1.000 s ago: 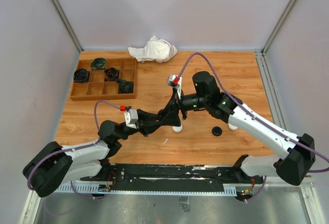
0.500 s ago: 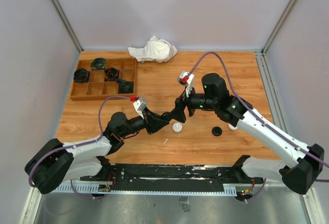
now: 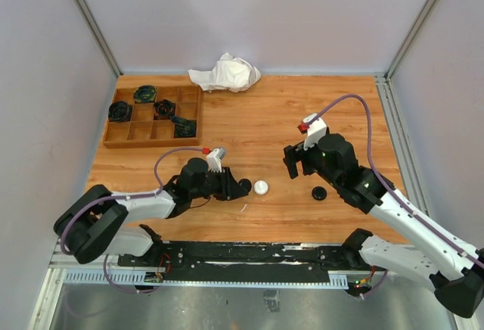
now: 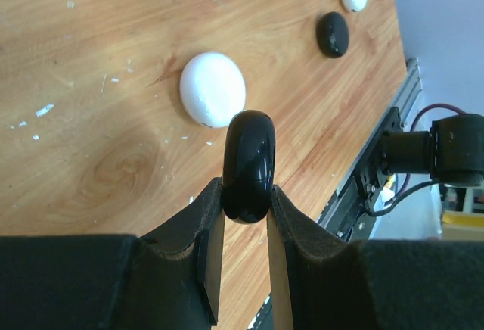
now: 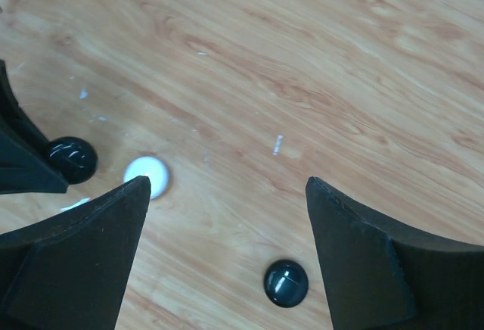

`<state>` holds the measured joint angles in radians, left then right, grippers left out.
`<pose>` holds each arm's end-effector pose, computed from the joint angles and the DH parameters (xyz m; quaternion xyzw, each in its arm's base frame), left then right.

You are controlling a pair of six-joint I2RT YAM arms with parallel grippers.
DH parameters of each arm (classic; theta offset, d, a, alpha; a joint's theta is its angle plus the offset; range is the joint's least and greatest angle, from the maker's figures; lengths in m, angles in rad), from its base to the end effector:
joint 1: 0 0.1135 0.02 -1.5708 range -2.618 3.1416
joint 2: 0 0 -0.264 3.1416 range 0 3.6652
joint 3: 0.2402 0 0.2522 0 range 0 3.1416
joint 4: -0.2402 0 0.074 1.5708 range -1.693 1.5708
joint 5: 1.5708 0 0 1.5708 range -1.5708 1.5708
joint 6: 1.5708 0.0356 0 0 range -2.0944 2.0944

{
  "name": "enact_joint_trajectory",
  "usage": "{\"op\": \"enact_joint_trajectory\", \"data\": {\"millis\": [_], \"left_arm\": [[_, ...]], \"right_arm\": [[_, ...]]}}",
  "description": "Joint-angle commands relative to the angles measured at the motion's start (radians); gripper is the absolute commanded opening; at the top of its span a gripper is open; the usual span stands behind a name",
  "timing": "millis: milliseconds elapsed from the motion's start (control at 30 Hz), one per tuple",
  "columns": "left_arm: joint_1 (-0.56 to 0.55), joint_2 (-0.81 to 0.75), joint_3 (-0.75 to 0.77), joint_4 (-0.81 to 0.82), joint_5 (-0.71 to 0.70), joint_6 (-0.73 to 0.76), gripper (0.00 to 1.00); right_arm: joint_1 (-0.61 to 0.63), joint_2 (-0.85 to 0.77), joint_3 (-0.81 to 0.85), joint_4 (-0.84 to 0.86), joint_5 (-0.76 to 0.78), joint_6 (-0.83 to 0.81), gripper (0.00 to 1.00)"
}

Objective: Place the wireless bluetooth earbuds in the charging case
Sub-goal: Place the charging case at the center of the board.

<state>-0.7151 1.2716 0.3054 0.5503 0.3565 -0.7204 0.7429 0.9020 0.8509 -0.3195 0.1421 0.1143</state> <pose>0.1648 -0.1595 0.1550 0.0946 0.8248 -0.4652 0.3070 0.1550 0.1355 0.3285 -0.2164 0.7953 0.1808 0.5367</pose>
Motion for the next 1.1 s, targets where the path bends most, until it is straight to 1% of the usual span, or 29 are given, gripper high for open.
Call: {"op": "enact_joint_trajectory", "data": {"millis": [0, 200, 333, 500, 633, 767, 833, 933, 1000, 1067], "left_arm": [[-0.001, 0.096, 0.062, -0.028, 0.002, -0.119, 0.07], [-0.001, 0.230, 0.113, -0.028, 0.012, -0.159, 0.15], [-0.001, 0.278, 0.122, -0.027, 0.002, -0.183, 0.27], [-0.001, 0.258, 0.126, -0.095, -0.038, -0.164, 0.47], [-0.001, 0.195, 0.134, -0.212, -0.121, -0.115, 0.61], [0.008, 0.101, 0.138, -0.321, -0.203, -0.072, 0.84], [0.023, 0.044, 0.138, -0.379, -0.247, -0.051, 0.88], [0.060, -0.062, 0.157, -0.503, -0.312, -0.016, 0.90], [0.072, -0.150, 0.192, -0.607, -0.373, 0.020, 0.91], [0.074, -0.248, 0.243, -0.725, -0.457, 0.061, 0.95]], "right_arm": [[-0.010, -0.071, -0.051, 0.013, 0.204, 0.004, 0.85], [-0.012, -0.110, -0.090, 0.031, 0.224, 0.003, 0.86], [-0.012, -0.117, -0.091, 0.033, 0.235, -0.009, 0.86], [-0.010, -0.129, -0.096, 0.026, 0.265, -0.023, 0.86], [-0.011, -0.152, -0.091, 0.003, 0.296, -0.023, 0.89], [-0.012, -0.183, -0.077, -0.036, 0.361, -0.022, 0.94], [-0.012, -0.202, -0.069, -0.064, 0.388, -0.023, 0.96], [-0.012, -0.240, -0.066, -0.101, 0.406, -0.028, 1.00], [-0.012, -0.286, -0.071, -0.115, 0.422, -0.033, 0.99], [-0.011, -0.325, -0.074, -0.136, 0.448, -0.034, 0.99]]}}
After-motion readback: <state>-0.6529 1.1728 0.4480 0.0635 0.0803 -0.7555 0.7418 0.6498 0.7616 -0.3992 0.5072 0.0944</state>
